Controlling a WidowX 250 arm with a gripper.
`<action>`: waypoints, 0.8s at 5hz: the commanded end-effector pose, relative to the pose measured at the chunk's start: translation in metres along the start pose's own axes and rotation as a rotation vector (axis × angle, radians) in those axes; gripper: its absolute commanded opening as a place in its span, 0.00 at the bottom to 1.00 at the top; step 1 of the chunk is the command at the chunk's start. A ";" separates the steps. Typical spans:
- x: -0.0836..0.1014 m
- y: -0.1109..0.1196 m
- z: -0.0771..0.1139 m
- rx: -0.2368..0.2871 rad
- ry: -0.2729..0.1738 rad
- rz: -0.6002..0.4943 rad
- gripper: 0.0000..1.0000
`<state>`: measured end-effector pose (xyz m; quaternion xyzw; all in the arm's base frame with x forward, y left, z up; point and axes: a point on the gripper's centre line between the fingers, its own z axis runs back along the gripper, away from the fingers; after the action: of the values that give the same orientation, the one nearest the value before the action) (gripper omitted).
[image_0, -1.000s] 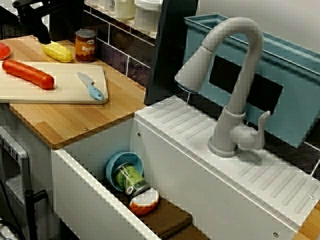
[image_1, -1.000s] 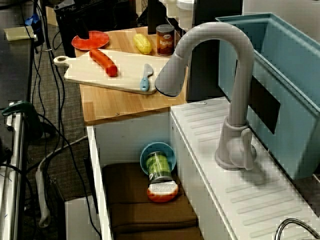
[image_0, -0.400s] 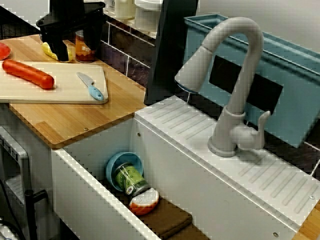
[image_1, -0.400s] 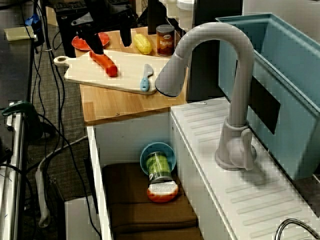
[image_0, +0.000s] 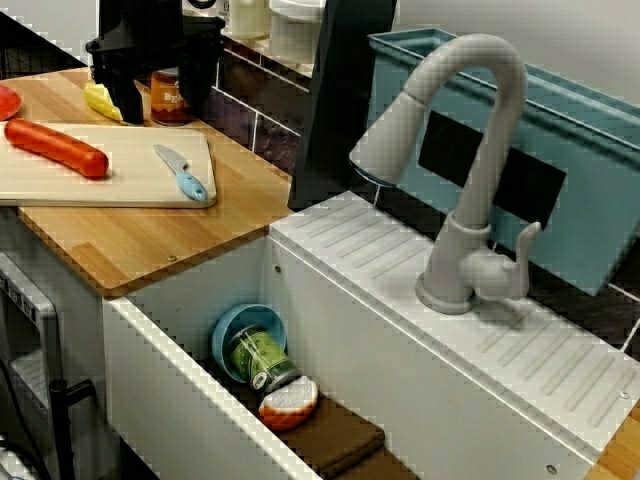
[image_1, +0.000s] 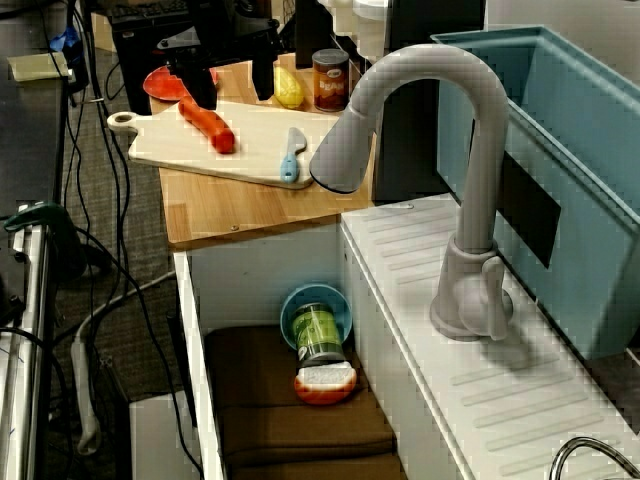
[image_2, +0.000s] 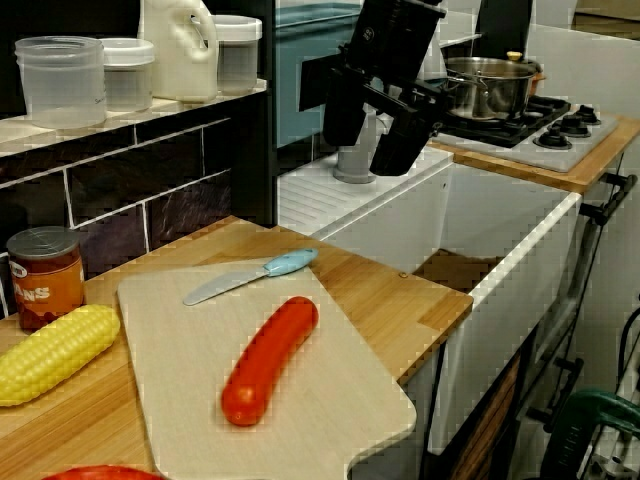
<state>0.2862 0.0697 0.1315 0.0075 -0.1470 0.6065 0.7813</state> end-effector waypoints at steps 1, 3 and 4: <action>0.005 0.001 0.013 0.006 -0.014 -0.027 1.00; 0.006 -0.006 0.004 0.028 -0.015 -0.044 1.00; 0.005 -0.006 0.009 0.045 -0.029 -0.071 1.00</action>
<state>0.2974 0.0713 0.1258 0.0482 -0.1216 0.5832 0.8017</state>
